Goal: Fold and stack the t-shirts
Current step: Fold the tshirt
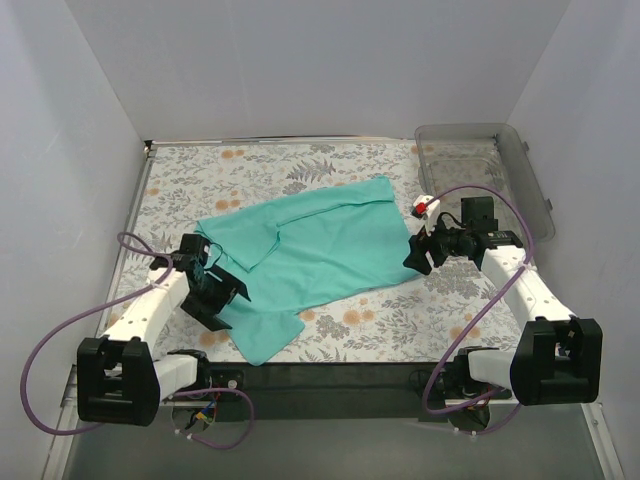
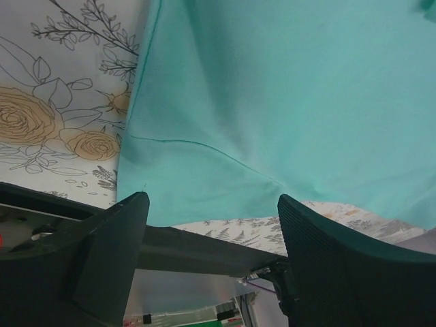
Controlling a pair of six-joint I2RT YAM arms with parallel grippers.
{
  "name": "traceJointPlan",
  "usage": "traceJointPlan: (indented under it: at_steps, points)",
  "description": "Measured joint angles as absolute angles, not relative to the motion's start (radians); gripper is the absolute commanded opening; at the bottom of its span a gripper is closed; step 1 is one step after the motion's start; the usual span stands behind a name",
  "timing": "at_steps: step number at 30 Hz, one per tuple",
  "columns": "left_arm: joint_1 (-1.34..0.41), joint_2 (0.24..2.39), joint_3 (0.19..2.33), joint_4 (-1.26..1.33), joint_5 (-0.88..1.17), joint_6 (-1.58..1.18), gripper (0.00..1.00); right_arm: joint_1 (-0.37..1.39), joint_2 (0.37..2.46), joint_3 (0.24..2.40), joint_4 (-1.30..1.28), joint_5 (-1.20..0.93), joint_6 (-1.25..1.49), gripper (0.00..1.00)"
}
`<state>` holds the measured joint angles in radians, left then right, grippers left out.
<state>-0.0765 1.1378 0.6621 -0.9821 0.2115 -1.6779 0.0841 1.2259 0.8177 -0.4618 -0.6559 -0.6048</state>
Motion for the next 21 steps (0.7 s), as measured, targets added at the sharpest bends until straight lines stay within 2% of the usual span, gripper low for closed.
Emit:
traceJointPlan:
  at_steps: [15,19,20,21]
  points:
    - [-0.105,1.176,0.661,-1.037,0.11,-1.7,0.69,0.084,1.259,0.818,-0.462,-0.645,-0.598,0.6]
    - [-0.106,1.171,0.658,-1.033,0.101,-1.711,0.62,0.084,1.264,0.821,-0.461,-0.645,-0.595,0.6]
    - [-0.106,1.169,0.652,-1.024,0.101,-1.714,0.56,0.084,1.266,0.822,-0.461,-0.644,-0.594,0.6]
    - [-0.106,1.168,0.645,-1.016,0.101,-1.719,0.54,0.084,1.267,0.822,-0.462,-0.642,-0.593,0.6]
